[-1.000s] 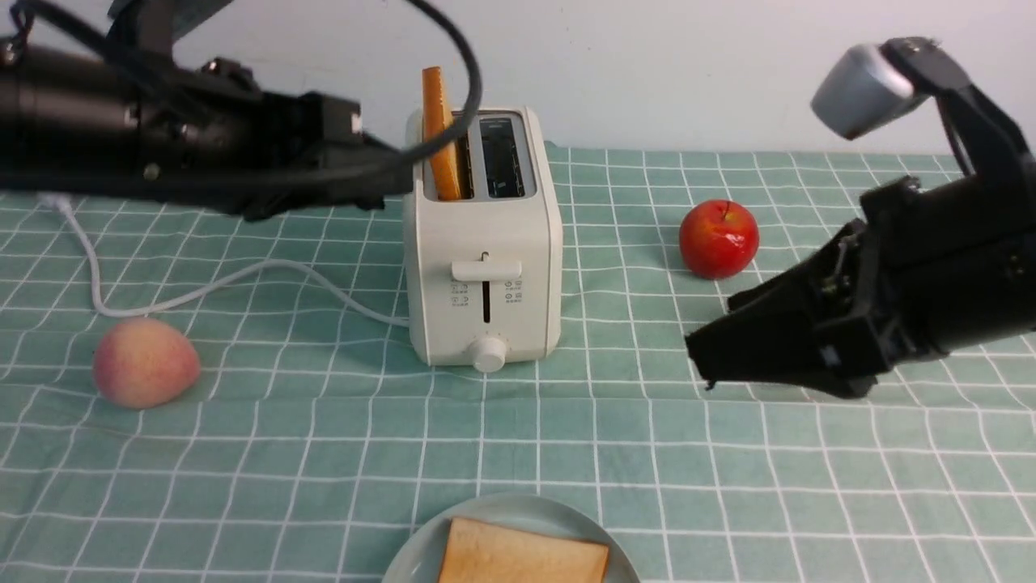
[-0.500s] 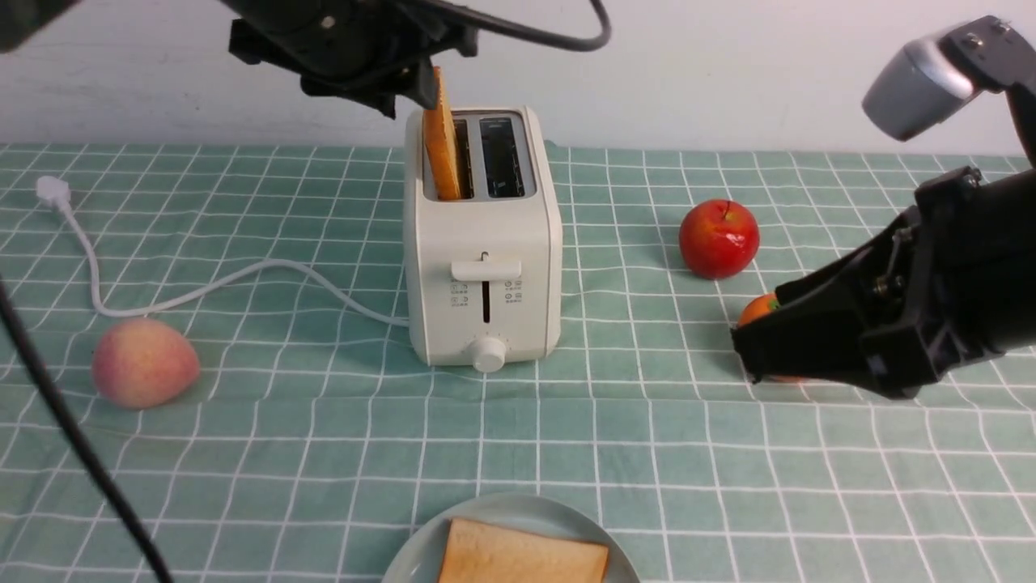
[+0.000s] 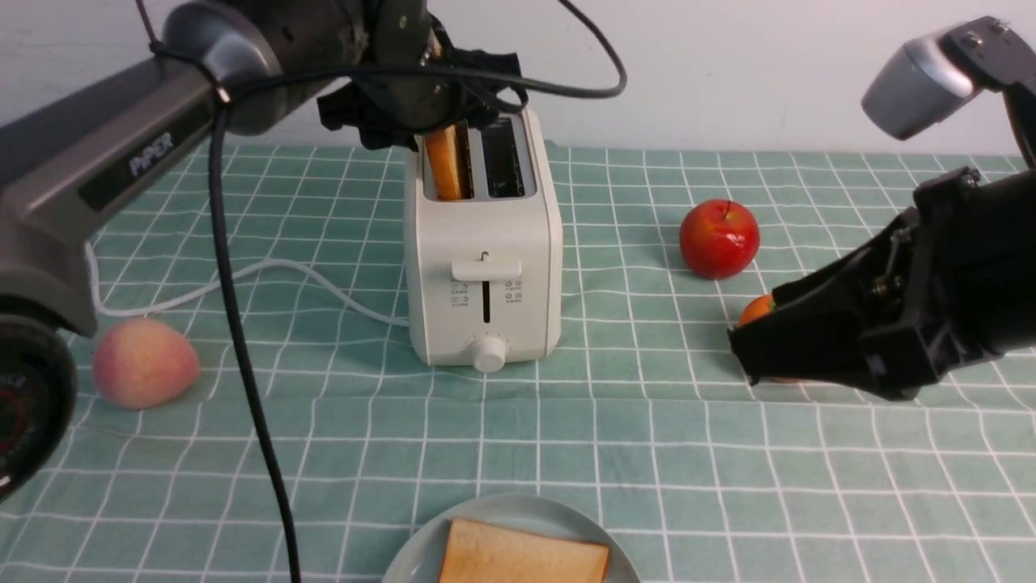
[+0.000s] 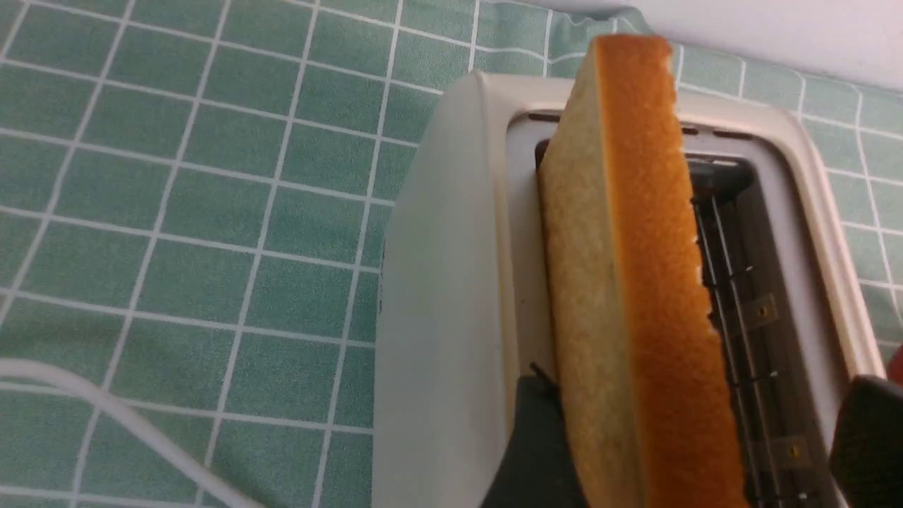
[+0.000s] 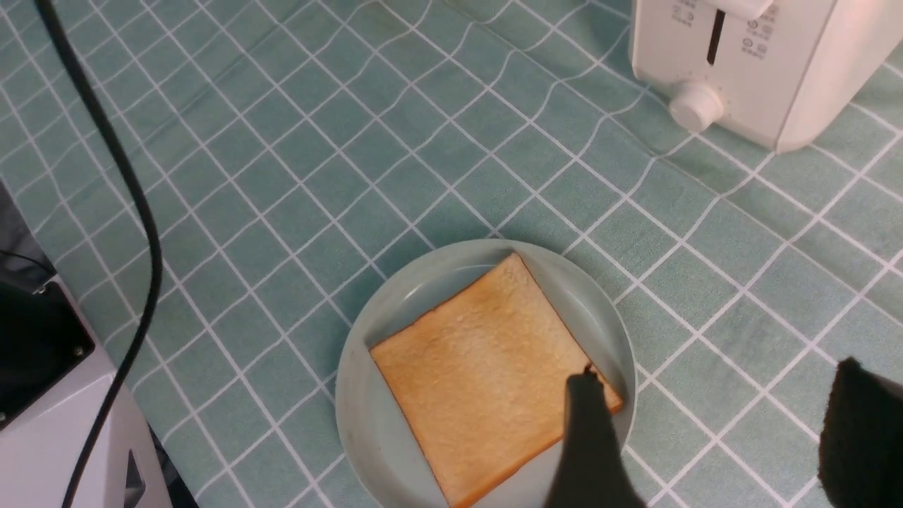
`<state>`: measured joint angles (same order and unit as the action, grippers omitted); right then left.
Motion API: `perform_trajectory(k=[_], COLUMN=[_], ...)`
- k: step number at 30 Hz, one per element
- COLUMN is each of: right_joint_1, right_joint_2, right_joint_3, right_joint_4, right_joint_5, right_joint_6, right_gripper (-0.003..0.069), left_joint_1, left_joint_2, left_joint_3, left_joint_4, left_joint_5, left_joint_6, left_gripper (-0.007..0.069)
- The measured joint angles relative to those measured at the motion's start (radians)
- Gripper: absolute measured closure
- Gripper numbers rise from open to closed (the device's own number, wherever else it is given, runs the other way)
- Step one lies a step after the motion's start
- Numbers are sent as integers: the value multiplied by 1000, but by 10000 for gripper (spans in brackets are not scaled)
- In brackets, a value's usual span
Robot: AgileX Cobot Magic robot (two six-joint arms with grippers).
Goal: Take toasted bread from bread machine on blue coffee table place on plate.
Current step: 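Reach for a toast slice standing in the toaster with the left gripper, then place the slice of bread on the plate with the left gripper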
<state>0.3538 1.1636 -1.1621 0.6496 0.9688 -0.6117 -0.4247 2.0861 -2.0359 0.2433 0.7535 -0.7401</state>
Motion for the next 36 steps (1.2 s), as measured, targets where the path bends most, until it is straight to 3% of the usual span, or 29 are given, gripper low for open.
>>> perform_trajectory(k=[4, 10, 11, 20, 25, 29, 30, 36], right_joint_1=[0, 0, 0, 0, 0, 0, 0, 0], right_joint_2=[0, 0, 0, 0, 0, 0, 0, 0], right_joint_3=[0, 0, 0, 0, 0, 0, 0, 0], right_joint_4=[0, 0, 0, -4, -30, -71, -83, -87], right_joint_5=[16, 21, 21, -1, -40, -81, -98, -116], right_joint_6=[0, 0, 0, 1, 1, -5, -8, -10], right_gripper=[234, 234, 235, 237, 237, 237, 237, 237], left_joint_1=[0, 0, 0, 1, 1, 1, 1, 1], left_joint_2=[21, 10, -3, -309, -551, -688, -734, -789], left_joint_3=[0, 0, 1, 1, 90, 295, 405, 860], left_joint_4=[0, 1, 2, -35, -224, -431, -549, -980], left_joint_5=[-13, 17, 35, 140, 222, 242, 242, 158], left_joint_6=[-1, 16, 46, 279, 497, 653, 717, 960], left_gripper=[179, 456, 530, 524, 524, 524, 524, 524])
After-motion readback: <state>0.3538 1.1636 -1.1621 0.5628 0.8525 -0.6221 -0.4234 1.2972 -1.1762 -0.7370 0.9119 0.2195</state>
